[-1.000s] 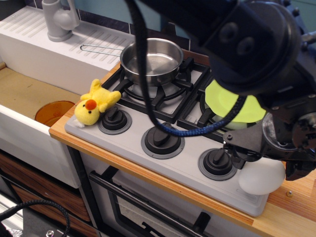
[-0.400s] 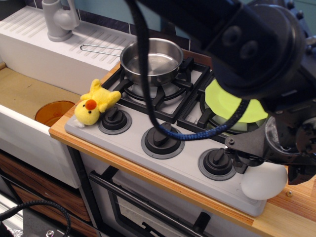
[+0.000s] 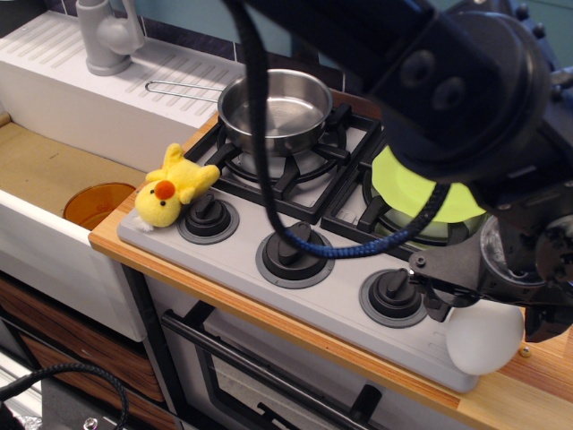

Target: Put egg on plate and stuffedduck in pot or pan on stove

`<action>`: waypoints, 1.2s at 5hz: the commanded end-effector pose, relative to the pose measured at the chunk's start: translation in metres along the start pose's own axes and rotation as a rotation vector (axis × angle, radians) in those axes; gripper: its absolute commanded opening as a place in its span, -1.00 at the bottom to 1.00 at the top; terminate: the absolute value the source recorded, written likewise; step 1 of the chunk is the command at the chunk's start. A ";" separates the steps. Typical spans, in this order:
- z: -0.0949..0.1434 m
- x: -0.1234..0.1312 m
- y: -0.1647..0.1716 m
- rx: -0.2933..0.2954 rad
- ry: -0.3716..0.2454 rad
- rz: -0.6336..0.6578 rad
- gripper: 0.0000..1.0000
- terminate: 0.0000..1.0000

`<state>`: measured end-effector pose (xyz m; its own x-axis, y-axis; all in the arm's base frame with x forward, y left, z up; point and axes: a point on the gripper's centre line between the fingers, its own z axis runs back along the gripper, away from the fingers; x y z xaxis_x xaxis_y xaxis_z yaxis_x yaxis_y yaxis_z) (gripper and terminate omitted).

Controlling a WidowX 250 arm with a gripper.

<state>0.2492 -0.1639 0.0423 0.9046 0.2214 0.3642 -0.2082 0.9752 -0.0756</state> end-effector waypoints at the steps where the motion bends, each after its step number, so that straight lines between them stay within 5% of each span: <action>1: 0.004 0.009 0.003 -0.038 -0.050 -0.004 1.00 -1.00; 4: 0.004 0.012 0.001 -0.046 -0.037 0.009 1.00 -1.00; 5: 0.006 0.012 -0.002 -0.048 -0.029 0.025 -1.00 -1.00; 6: 0.011 0.013 -0.003 -0.054 -0.015 0.031 -1.00 -1.00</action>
<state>0.2475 -0.1585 0.0388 0.9114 0.2459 0.3300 -0.2307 0.9693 -0.0851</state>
